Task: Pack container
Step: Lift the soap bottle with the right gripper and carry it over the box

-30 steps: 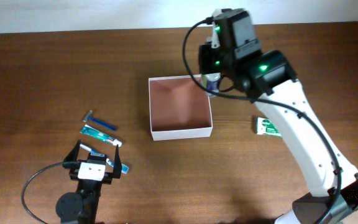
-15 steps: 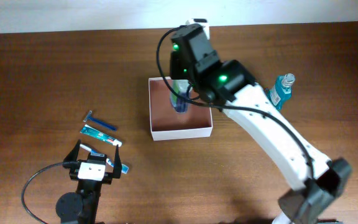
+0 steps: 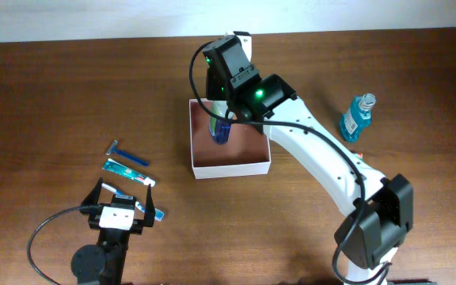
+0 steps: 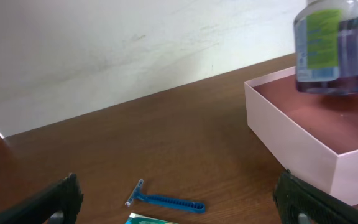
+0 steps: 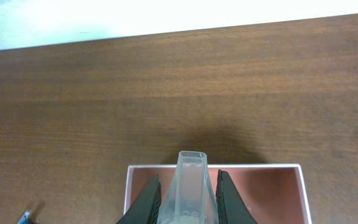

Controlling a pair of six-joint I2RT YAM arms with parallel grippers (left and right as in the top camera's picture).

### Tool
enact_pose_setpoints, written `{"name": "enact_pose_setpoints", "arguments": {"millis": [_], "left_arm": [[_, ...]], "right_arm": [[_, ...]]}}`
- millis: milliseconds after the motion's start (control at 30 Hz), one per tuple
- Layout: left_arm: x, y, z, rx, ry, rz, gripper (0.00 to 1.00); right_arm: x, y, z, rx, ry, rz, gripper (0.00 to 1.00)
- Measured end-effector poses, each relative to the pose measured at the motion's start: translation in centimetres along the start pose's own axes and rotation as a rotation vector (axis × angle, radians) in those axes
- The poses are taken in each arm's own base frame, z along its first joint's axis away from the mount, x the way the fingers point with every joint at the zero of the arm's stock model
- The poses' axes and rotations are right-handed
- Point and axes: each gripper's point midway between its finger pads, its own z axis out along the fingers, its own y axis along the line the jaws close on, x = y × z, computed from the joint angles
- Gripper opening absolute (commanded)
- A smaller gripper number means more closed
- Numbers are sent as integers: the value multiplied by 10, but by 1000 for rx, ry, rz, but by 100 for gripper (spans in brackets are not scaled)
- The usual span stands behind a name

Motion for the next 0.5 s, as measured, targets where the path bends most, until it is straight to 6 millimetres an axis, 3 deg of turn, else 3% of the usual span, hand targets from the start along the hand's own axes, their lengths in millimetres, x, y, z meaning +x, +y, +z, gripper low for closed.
{"name": "enact_pose_setpoints", "arguments": {"millis": [200,500], "left_arm": [[0,0,0,0,0,0,100],[0,0,0,0,1,0,99]], "right_arm": [[4,15,22,-8,-37,-60,4],[29,40,63,-20,-54,-149,4]]}}
